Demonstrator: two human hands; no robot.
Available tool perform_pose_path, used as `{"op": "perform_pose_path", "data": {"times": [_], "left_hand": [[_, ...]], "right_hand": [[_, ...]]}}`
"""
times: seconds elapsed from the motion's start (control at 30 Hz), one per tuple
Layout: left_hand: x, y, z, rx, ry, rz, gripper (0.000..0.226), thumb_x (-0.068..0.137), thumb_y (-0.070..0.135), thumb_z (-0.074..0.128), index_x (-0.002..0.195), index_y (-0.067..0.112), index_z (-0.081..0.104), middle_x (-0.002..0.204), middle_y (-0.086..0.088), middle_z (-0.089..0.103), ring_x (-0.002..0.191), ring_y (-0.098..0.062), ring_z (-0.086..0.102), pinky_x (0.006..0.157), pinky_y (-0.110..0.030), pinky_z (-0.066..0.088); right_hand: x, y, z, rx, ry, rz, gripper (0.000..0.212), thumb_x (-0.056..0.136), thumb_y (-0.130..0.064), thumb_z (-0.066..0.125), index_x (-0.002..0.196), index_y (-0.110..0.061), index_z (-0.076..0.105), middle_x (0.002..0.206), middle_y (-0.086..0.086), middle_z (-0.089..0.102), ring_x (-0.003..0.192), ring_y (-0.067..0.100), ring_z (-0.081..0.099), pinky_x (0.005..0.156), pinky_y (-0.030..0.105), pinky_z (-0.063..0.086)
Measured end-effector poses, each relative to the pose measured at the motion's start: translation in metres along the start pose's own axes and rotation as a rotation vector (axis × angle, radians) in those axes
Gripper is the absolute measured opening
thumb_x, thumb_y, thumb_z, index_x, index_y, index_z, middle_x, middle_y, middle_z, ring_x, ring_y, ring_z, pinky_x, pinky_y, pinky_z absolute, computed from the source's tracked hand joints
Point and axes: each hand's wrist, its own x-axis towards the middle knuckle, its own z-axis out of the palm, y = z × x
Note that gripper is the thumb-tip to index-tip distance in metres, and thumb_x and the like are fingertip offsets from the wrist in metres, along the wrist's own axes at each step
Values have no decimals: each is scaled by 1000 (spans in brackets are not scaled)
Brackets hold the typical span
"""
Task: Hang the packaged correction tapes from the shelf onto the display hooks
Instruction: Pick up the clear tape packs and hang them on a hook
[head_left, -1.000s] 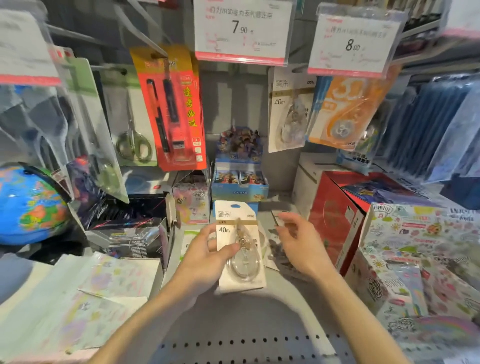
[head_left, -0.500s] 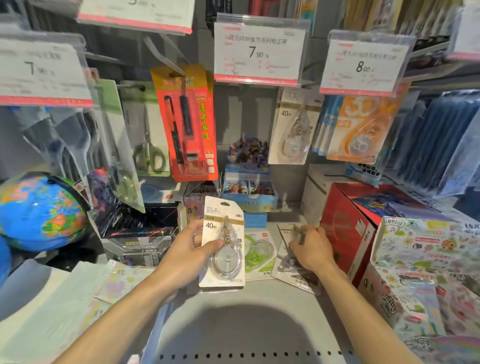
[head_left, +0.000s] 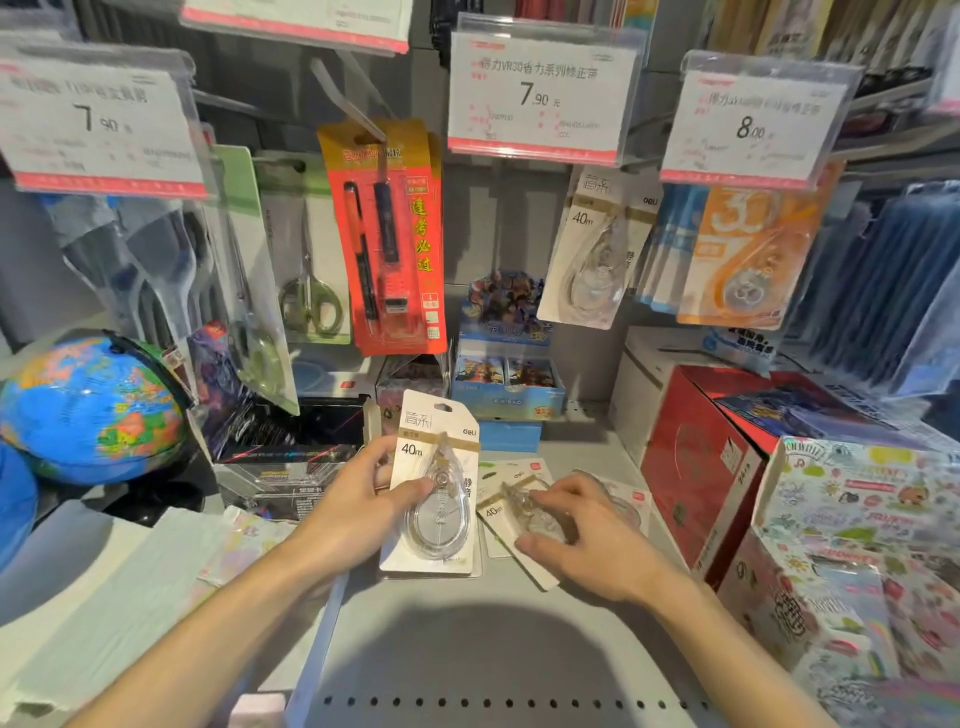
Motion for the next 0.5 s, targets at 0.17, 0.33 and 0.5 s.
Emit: {"op": "perform_pose_path", "data": {"times": [0.17,0.33,0.5], "left_hand": [[-2,-1,-4,-13,4,1,36,95,-5,64,122,17,58,93,6,82,80,-2,76,70,-11,54],[-3,-4,-6,-24,-11,30,37,95,-4,64,126,16,57,105,-2,82,94,-14,78,81,-21,59],[-6,-5,-7,-39,-21,105,39,95,-1,66,127,20,56,112,-3,80,102,-19,77,94,-33,56]], "right_hand": [[10,-7,-4,-79,-27,118,76,93,-55,63,156,-21,37,155,5,50,143,27,46,111,34,37],[15,-18,-9,-51,28,135,61,78,-51,80,128,-22,61,123,4,69,116,26,61,89,33,49],[16,-25,-14,153,39,182,63,74,-28,88,122,-23,49,107,-2,70,97,21,71,79,37,59]]}}
